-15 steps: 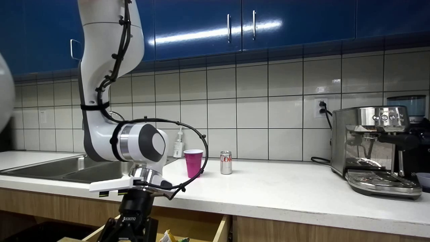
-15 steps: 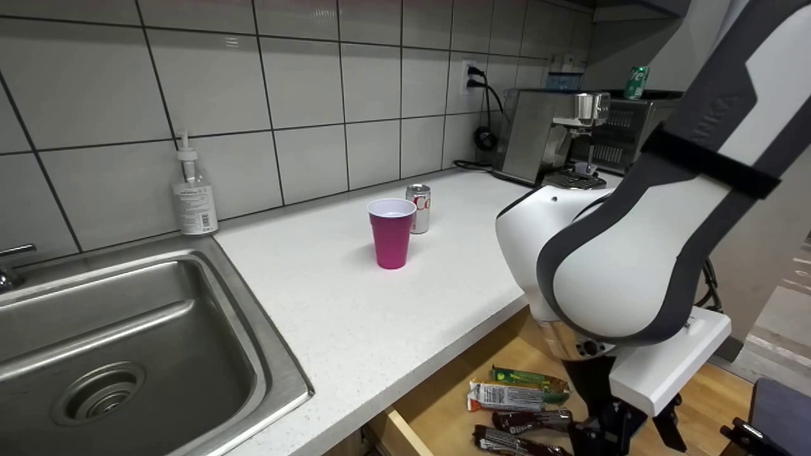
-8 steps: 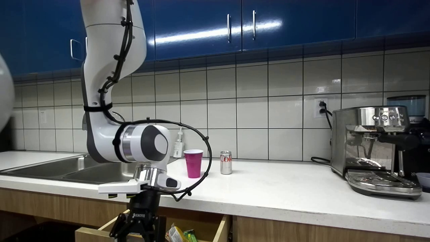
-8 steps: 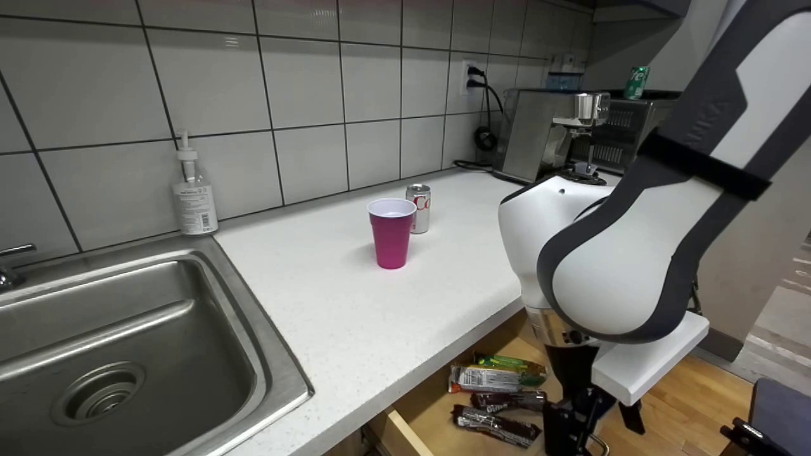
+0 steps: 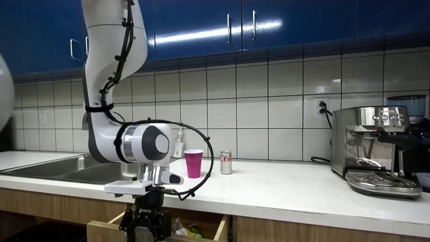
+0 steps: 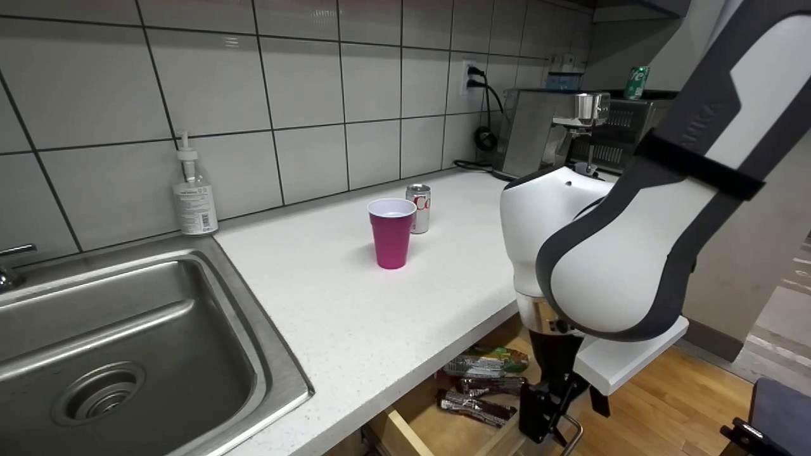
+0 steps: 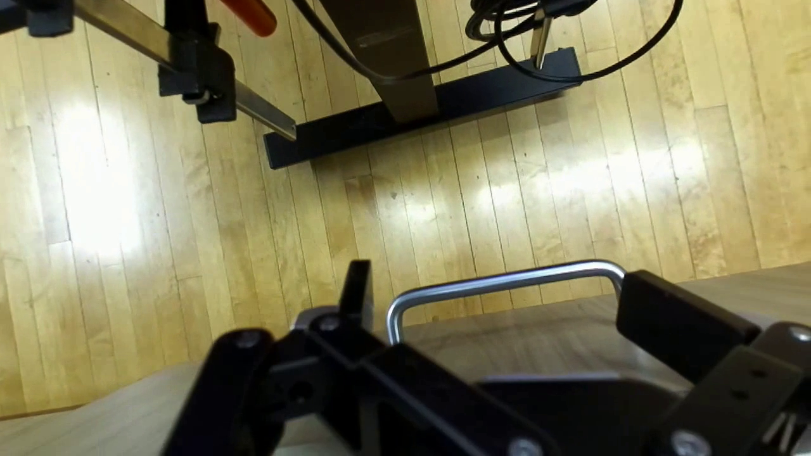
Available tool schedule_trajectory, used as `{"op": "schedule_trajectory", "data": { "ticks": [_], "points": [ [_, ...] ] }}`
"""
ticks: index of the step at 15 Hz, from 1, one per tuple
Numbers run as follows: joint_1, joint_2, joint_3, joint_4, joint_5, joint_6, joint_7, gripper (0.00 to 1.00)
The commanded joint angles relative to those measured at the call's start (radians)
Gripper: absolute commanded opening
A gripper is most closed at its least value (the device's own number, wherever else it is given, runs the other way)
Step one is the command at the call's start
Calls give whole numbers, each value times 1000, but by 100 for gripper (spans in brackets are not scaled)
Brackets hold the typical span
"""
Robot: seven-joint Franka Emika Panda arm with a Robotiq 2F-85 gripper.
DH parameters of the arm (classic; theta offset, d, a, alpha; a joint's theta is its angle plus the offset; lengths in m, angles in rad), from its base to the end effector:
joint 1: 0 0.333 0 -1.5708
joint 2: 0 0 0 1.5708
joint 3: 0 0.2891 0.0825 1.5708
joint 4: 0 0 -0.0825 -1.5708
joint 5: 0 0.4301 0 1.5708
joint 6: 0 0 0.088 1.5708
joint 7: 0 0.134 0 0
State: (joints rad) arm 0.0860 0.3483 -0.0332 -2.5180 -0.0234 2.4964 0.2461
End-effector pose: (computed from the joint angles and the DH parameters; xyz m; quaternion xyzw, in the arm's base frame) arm 0.4058 0.0186 0.0284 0.9793 -0.0845 -0.1802 0.0382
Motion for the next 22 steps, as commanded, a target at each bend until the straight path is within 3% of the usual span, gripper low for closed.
{"op": "schedule_trajectory", "data": {
  "ticks": [1, 7, 12, 22],
  "points": [
    [-31, -30, 23, -17, 30, 14, -82, 100],
    [-61, -81, 24, -49, 22, 49, -212, 100],
    [-91, -51, 24, -29, 5, 81, -349, 100],
    [-54, -29, -22, -18, -130, 229, -293, 100]
  ]
}}
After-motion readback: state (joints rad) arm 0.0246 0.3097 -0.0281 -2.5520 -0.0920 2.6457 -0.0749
